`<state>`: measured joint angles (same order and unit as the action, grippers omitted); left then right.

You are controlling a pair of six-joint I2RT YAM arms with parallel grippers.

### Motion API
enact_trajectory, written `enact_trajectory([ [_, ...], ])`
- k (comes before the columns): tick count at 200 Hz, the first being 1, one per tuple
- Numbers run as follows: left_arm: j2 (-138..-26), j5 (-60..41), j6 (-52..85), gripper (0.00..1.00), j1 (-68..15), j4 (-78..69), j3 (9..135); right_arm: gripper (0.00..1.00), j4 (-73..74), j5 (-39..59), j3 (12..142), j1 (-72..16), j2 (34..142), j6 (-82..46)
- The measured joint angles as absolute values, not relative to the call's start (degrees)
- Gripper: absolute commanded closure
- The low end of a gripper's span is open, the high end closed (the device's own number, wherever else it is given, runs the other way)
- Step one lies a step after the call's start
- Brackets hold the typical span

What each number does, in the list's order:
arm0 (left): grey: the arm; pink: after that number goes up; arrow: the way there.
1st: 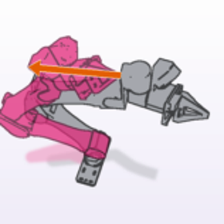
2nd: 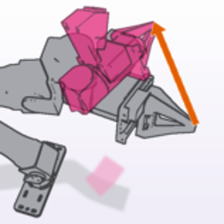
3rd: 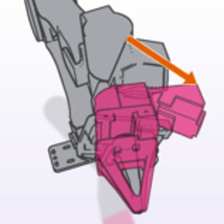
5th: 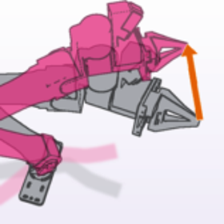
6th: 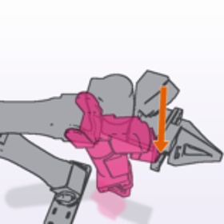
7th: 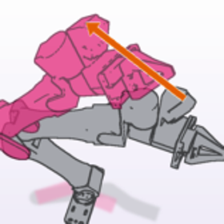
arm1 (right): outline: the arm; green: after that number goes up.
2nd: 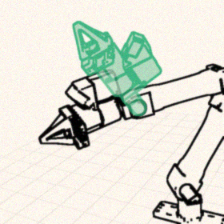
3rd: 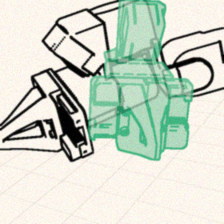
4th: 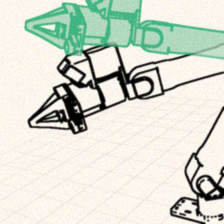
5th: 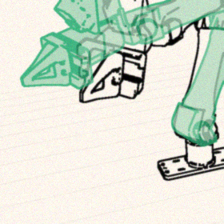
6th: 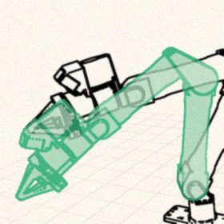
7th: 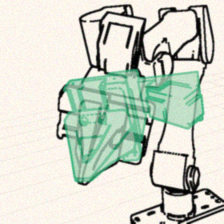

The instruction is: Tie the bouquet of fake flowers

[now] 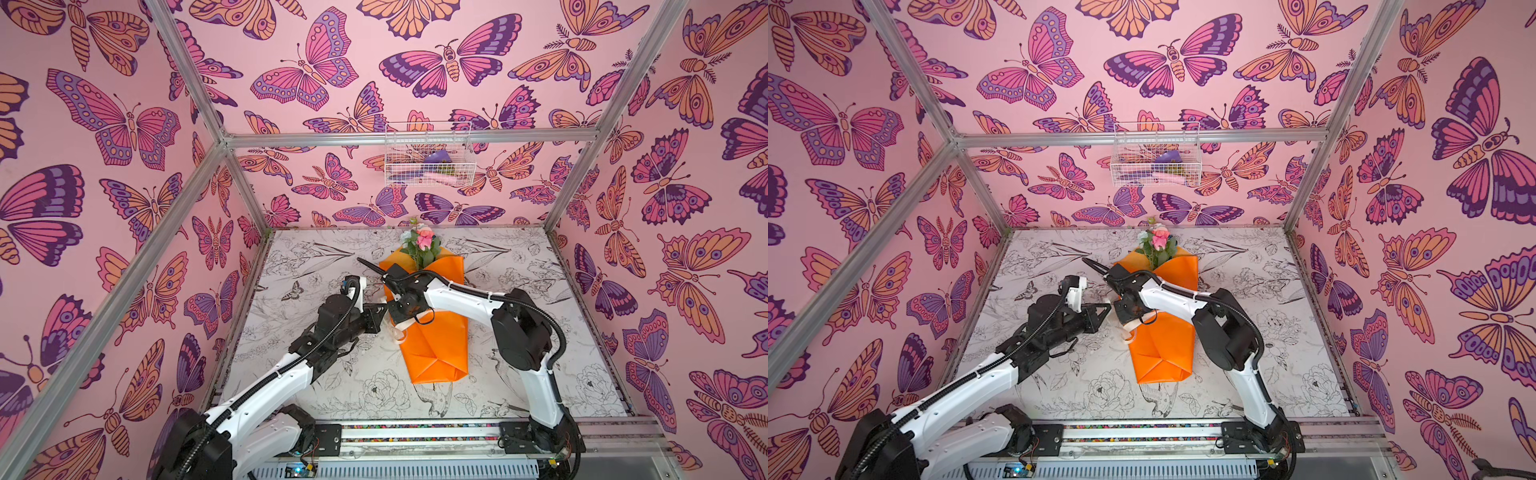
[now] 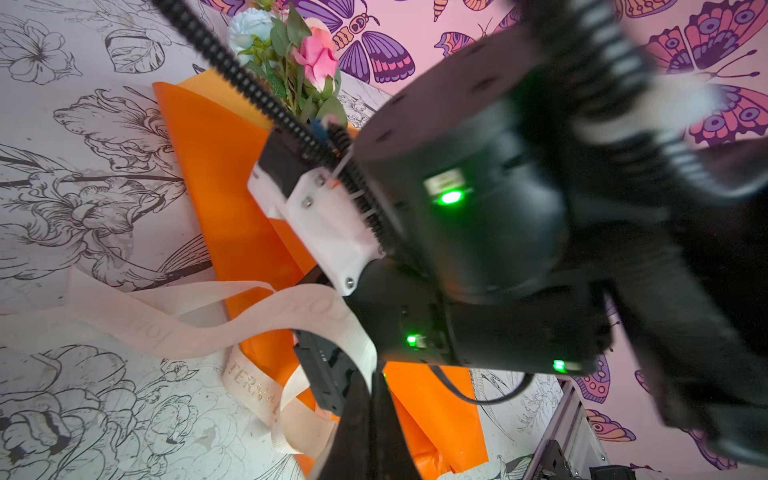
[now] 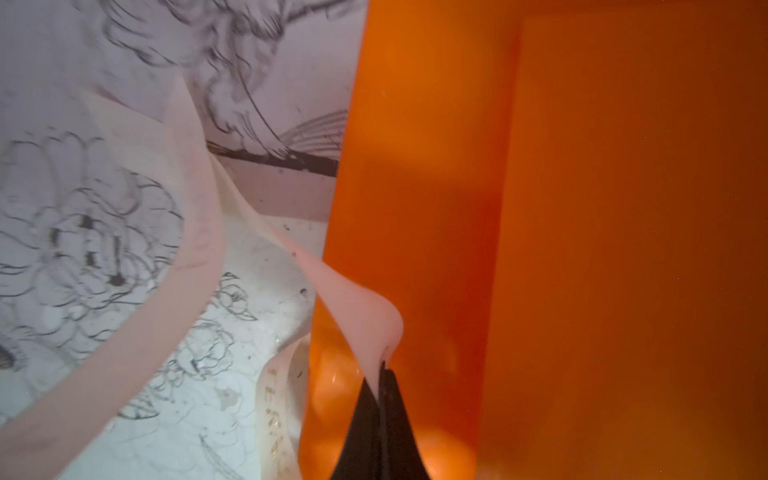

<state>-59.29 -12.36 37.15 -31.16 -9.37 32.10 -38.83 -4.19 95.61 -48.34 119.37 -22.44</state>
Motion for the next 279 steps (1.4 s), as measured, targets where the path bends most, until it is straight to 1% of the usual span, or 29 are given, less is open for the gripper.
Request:
enact_trajectory([
  [33,-59.3,-11.5,36.9,1.0,-31.2,-9.4,32.1,1.0,-38.6,-6.9,95.1,-48.1,109.3,-22.0],
  [68,-59.6,-9.8,36.3,1.0,-30.6,-9.6,32.6,1.0,-38.4,-12.9,91.3,-46.4,99.1,-22.5],
  [124,-63.8,-9.7,36.7,1.0,-26.6,-13.3,33.5,1.0,-39.2,-22.8,79.6,-43.6,88.3,-24.4],
  [152,-66.0,-10.2,37.8,1.0,-24.1,-14.1,33.4,1.0,-39.2,-24.5,73.1,-40.8,82.8,-26.2],
  [196,-66.7,-9.4,39.4,1.0,-19.5,-15.0,31.6,1.0,-35.8,-21.4,62.9,-36.0,79.0,-27.2],
  [234,-69.1,-8.2,39.9,1.0,-17.8,-15.0,30.8,1.0,-34.0,-19.7,60.6,-34.9,78.1,-27.2],
  [255,-71.2,-7.5,40.2,1.0,-16.7,-15.2,29.9,1.0,-33.9,-21.7,60.6,-34.9,75.5,-27.2],
  [279,-75.3,-7.5,40.7,1.0,-15.2,-16.0,29.4,1.0,-34.8,-27.7,60.5,-34.9,71.4,-27.2],
])
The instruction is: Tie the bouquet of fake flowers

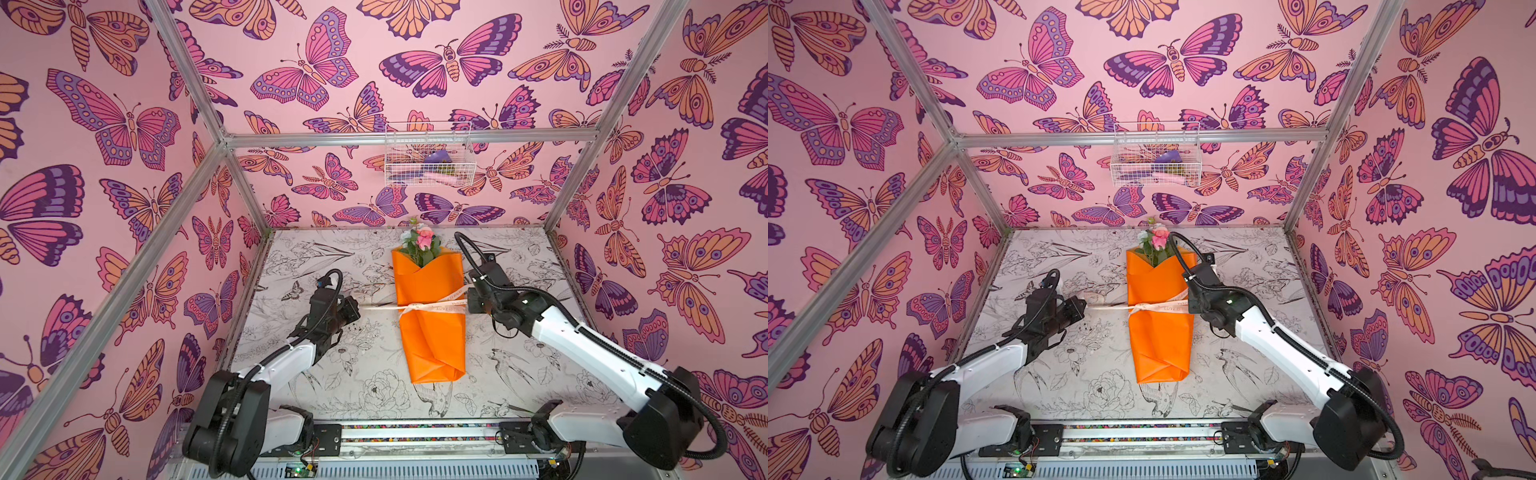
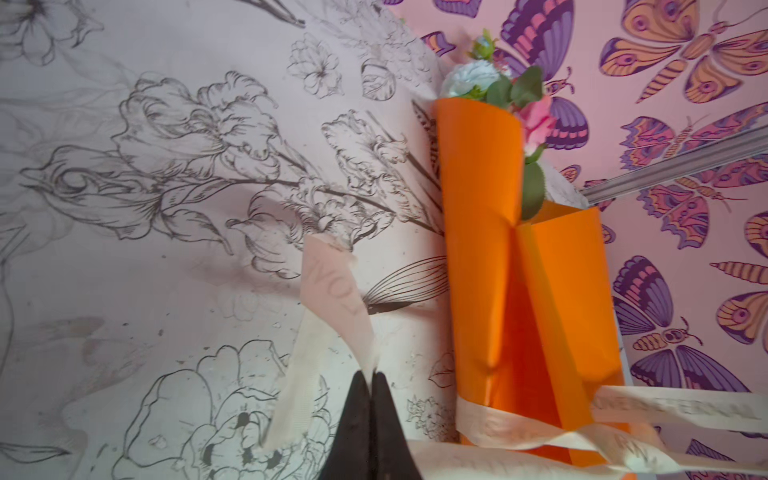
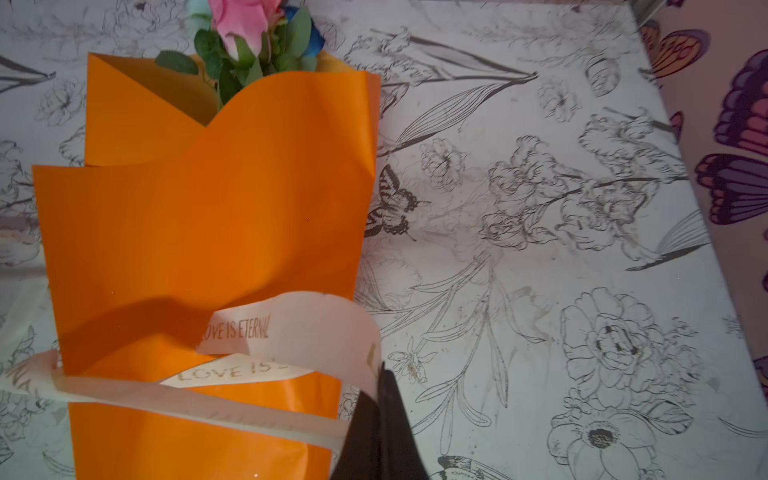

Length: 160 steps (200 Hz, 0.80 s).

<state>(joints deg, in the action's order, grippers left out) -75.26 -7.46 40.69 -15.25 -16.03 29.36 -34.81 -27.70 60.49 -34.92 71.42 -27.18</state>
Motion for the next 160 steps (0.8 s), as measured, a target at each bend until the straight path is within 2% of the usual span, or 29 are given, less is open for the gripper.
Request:
enact_trajectory([
  [37,-80.8,-8.0,41.9,1.0,-13.5,-18.4,29.2,1.0,-37.7,-36.8,58.5,-33.8,67.4,-27.8],
  [69,-84.2,-8.9,42.9,1.0,-12.7,-21.1,29.2,1.0,-39.1,-39.9,55.1,-31.1,67.1,-28.7],
  [104,-88.6,-10.4,44.0,1.0,-10.8,-22.9,29.4,1.0,-39.8,-39.0,52.9,-25.2,68.6,-29.8],
  [160,-93.8,-14.2,47.4,1.0,-6.8,-26.1,29.7,1.0,-38.5,-31.6,50.5,-14.4,75.4,-29.9],
])
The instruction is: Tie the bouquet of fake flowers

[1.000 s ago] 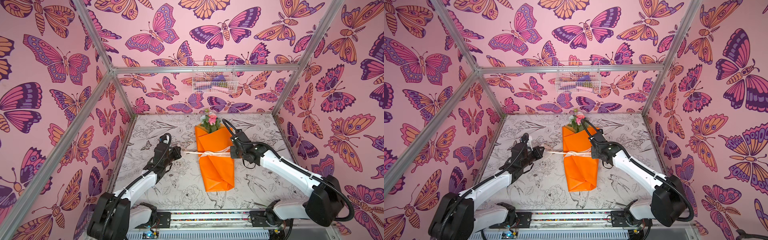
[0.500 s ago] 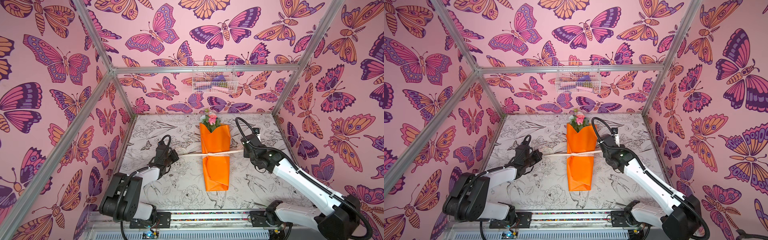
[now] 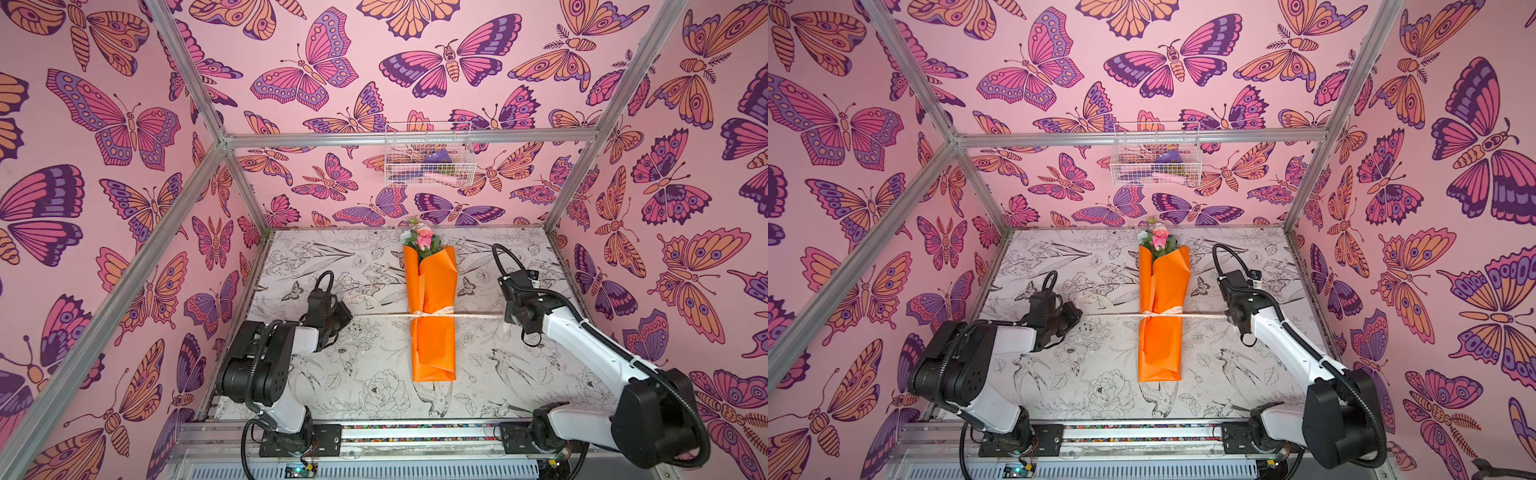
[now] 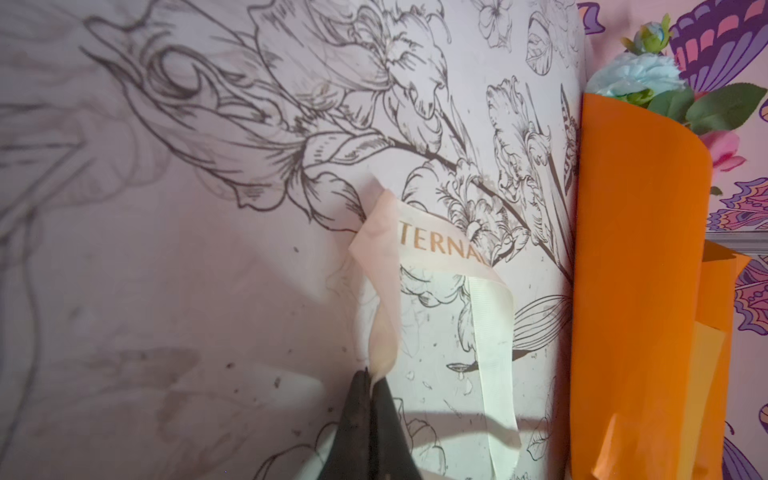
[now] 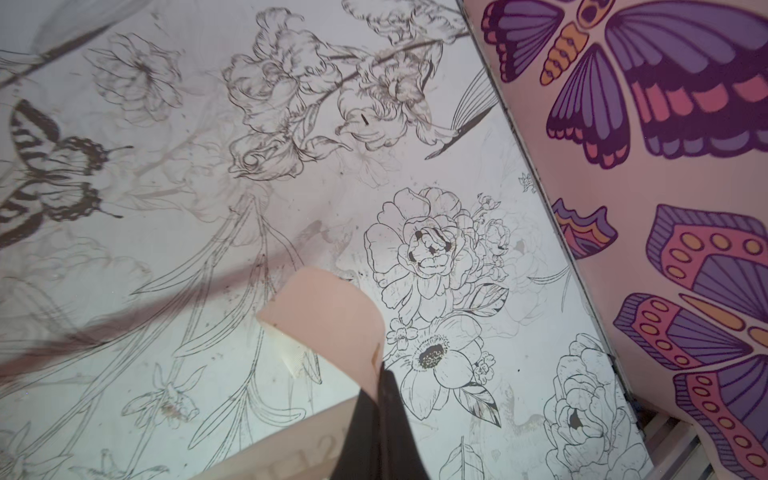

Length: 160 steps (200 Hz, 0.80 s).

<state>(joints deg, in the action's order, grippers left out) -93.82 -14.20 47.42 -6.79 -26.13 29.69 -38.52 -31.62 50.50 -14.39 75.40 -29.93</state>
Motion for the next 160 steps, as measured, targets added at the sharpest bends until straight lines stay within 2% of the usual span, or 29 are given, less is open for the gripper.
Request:
enact_trajectory([
  [37,-93.8,-15.2,47.7,1.0,-3.4,-25.6,29.8,1.0,-36.0,-24.4,50.6,-5.7,79.9,-29.0],
  [86,-94.0,-15.7,47.5,1.0,2.5,-24.9,30.2,1.0,-35.6,-17.6,55.3,1.1,86.5,-27.4],
  [160,-93.7,-19.7,49.2,1.0,14.5,-24.2,29.8,1.0,-36.9,-9.9,58.7,11.8,89.3,-24.8],
])
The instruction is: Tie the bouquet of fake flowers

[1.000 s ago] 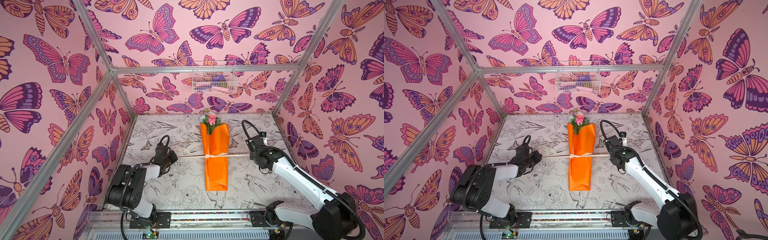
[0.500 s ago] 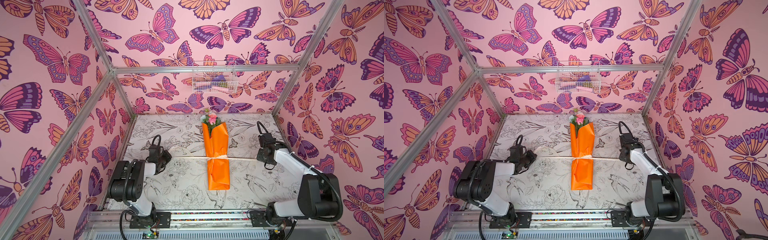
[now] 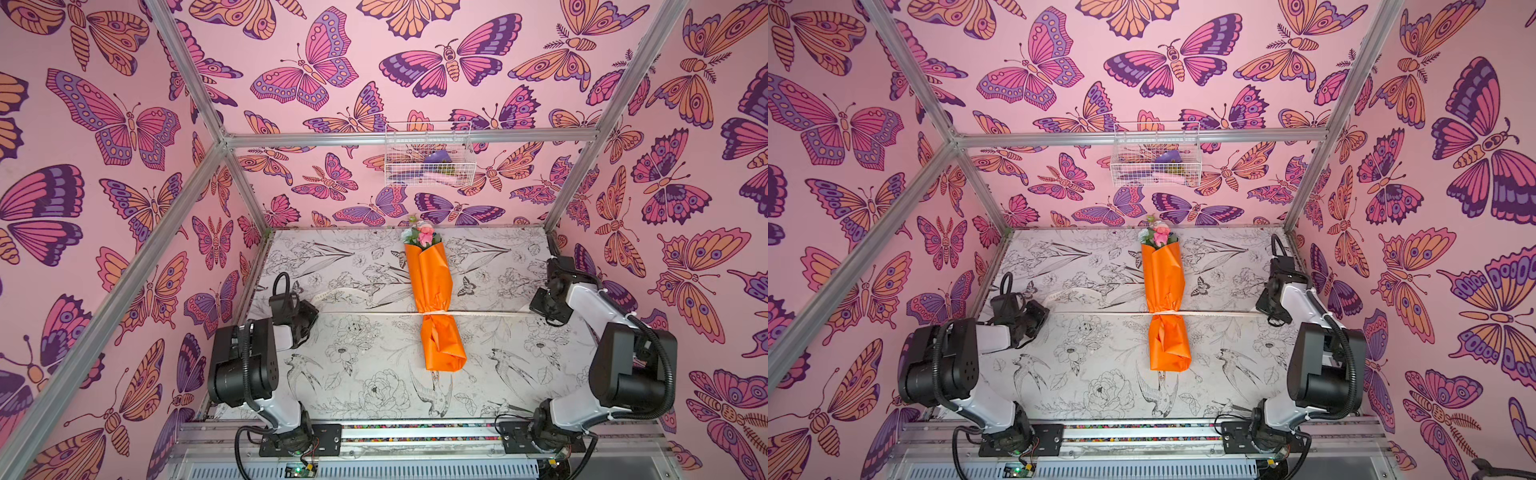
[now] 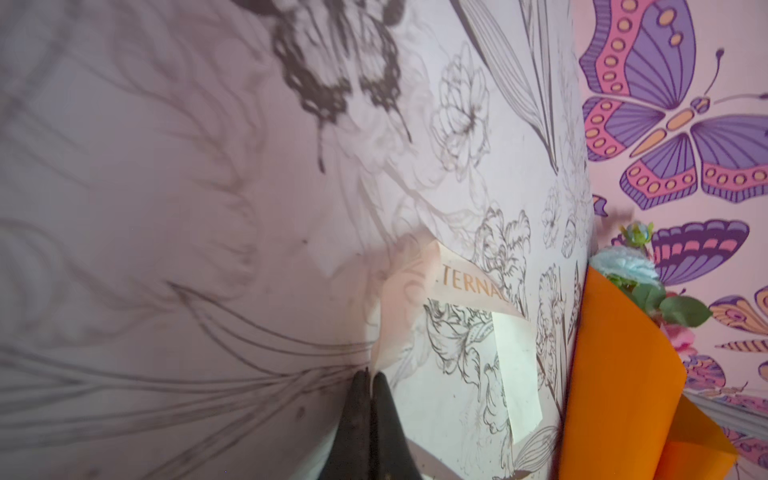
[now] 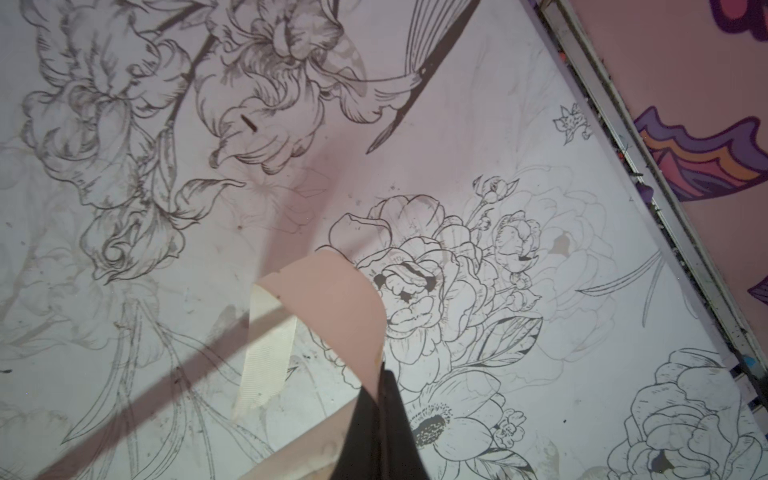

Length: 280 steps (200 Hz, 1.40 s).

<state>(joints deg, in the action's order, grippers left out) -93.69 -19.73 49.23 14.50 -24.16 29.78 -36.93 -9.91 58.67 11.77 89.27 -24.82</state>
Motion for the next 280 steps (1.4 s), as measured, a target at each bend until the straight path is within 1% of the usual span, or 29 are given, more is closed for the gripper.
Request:
enact_trajectory([
  [33,-91.6,-21.5,50.7,1.0,18.8,-21.8,28.6,1.0,-37.8,-6.9,58.6,15.1,89.1,-24.2],
  [70,-88.6,-21.8,51.6,1.0,20.7,-18.0,28.1,1.0,-39.2,-4.5,57.0,19.5,86.1,-24.1],
  [116,-84.6,-21.4,51.5,1.0,21.6,-15.9,28.0,1.0,-39.8,-2.0,54.5,20.3,81.8,-23.9],
  [131,-83.3,-21.0,51.5,1.0,21.2,-16.2,28.0,1.0,-38.4,-0.7,53.2,20.1,79.8,-23.9],
  [155,-81.6,-19.4,51.6,1.0,16.8,-17.0,28.1,1.0,-36.4,-0.8,52.1,16.1,77.0,-24.0],
  [165,-81.1,-19.4,51.8,1.0,14.5,-17.3,28.1,0.96,-35.6,-0.8,52.1,13.4,76.2,-24.2],
  [167,-81.0,-19.5,51.9,0.99,14.0,-17.3,28.1,0.94,-35.5,-0.8,52.1,12.8,76.1,-24.2],
  [175,-80.6,-19.7,52.2,0.87,12.4,-17.5,28.1,0.89,-35.1,-0.6,52.1,11.1,75.7,-24.4],
  [187,-80.2,-20.5,52.6,0.75,10.9,-17.6,28.1,0.81,-34.7,-0.1,52.0,9.3,75.3,-24.9],
  [203,-79.4,-21.8,53.7,0.53,10.4,-17.6,28.1,0.66,-34.1,0.4,51.4,8.7,74.6,-25.4],
  [211,-78.8,-22.7,53.7,0.46,10.4,-17.1,28.2,0.58,-34.1,0.7,51.0,8.6,74.3,-25.5],
  [226,-77.1,-23.8,52.9,0.36,10.2,-14.4,29.4,0.49,-34.2,1.3,50.8,8.6,73.5,-25.8],
  [244,-73.3,-24.3,51.5,0.26,9.6,-9.4,32.1,0.45,-35.0,1.5,50.8,8.6,72.2,-25.5],
  [257,-70.0,-24.1,49.8,0.22,9.2,-5.2,34.8,0.44,-36.5,1.3,51.0,8.5,71.1,-25.5],
  [280,-64.9,-22.8,44.1,0.19,8.9,1.4,40.9,0.43,-39.1,1.1,52.5,8.5,68.4,-25.0],
])
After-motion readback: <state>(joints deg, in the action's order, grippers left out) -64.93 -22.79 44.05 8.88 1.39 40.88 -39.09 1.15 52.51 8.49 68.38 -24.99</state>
